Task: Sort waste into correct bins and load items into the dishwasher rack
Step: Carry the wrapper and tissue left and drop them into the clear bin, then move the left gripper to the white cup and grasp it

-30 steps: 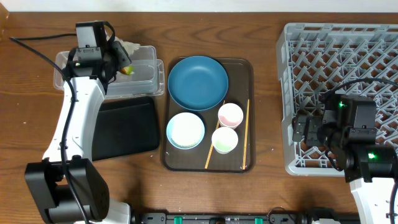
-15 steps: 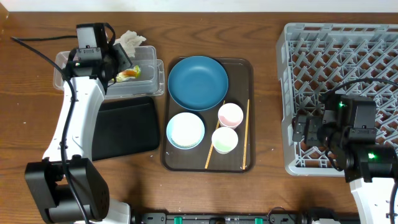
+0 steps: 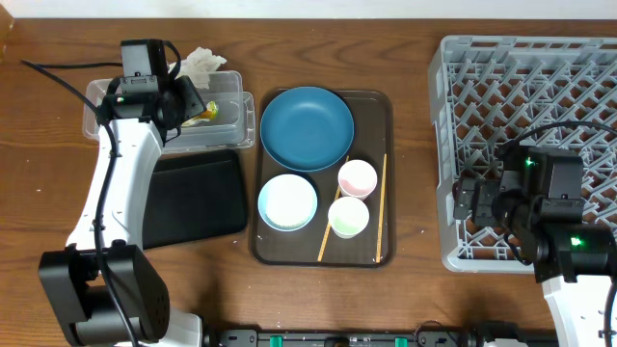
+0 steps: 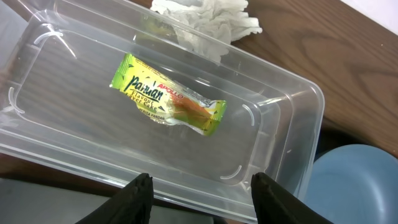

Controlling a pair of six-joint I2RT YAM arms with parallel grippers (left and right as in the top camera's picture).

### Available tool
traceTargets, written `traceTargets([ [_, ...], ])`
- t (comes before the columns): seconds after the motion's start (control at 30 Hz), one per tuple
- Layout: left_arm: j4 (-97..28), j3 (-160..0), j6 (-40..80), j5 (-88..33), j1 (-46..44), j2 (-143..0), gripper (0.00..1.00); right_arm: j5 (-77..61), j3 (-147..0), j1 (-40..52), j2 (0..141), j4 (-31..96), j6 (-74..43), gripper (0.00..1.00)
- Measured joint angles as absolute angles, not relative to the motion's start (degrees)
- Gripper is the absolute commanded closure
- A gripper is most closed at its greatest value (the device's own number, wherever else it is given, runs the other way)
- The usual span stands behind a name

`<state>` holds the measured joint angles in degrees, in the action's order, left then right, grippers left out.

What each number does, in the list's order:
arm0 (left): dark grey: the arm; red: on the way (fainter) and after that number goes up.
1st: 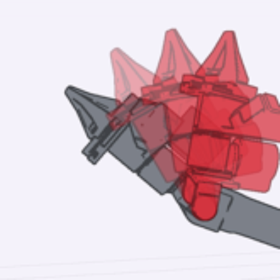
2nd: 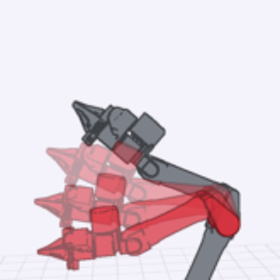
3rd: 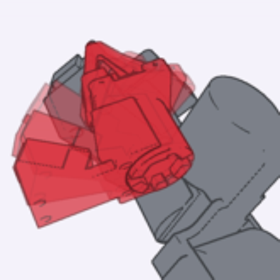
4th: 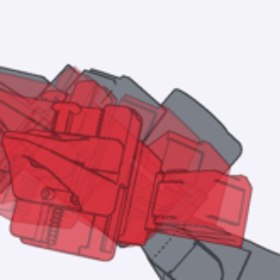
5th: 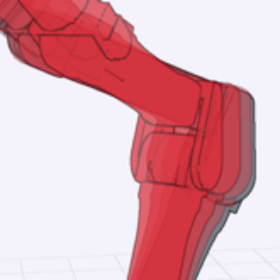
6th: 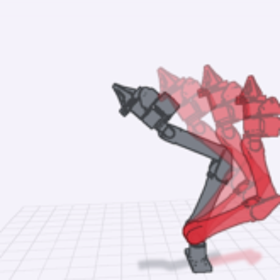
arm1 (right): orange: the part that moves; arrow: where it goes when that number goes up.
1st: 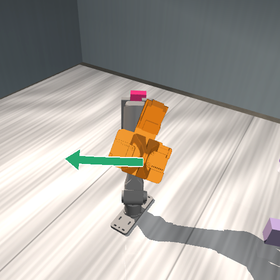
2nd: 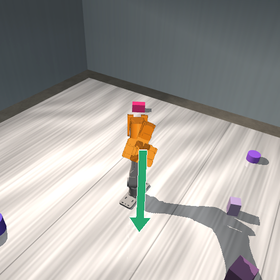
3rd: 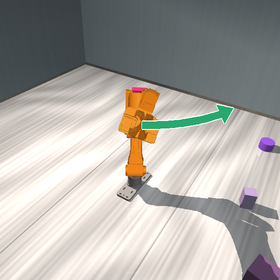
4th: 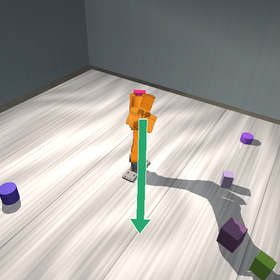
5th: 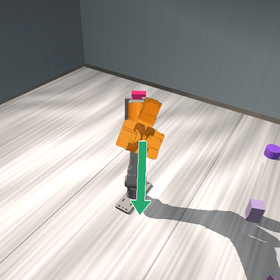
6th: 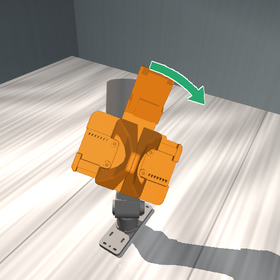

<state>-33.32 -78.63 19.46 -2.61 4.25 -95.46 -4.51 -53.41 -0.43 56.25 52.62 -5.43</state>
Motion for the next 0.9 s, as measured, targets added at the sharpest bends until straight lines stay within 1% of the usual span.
traceTargets([
  [0.1,-34.15,-78.63,19.46,-3.18,4.25,-95.46,0.46,-4.51,-53.41,-0.43,56.25,52.62,-5.43,0.01],
  [0.23,-36.51,-78.63,19.09,-5.17,3.73,-95.46,0.41,-4.51,-53.41,-0.43,56.25,52.62,-5.43,0.01],
  [0.37,-39.86,-78.63,17.87,-5.93,0.78,-95.46,0.4,-4.51,-53.43,-0.43,56.25,52.58,-5.43,0.01],
  [0.57,-46.74,-78.61,15.16,-8.58,-9.63,-95.46,0.41,-4.51,-53.43,-0.43,56.25,52.58,-5.43,0.01],
  [0.7,-50.0,-78.61,14.57,-12.84,-17.52,-95.46,0.4,-4.51,-53.45,-0.43,56.25,52.56,-5.43,0.01],
  [0.9,-53.58,-78.61,14.61,-15.35,-26.89,-95.46,0.41,-4.51,-53.45,-0.43,56.25,52.58,-5.43,0.01],
])
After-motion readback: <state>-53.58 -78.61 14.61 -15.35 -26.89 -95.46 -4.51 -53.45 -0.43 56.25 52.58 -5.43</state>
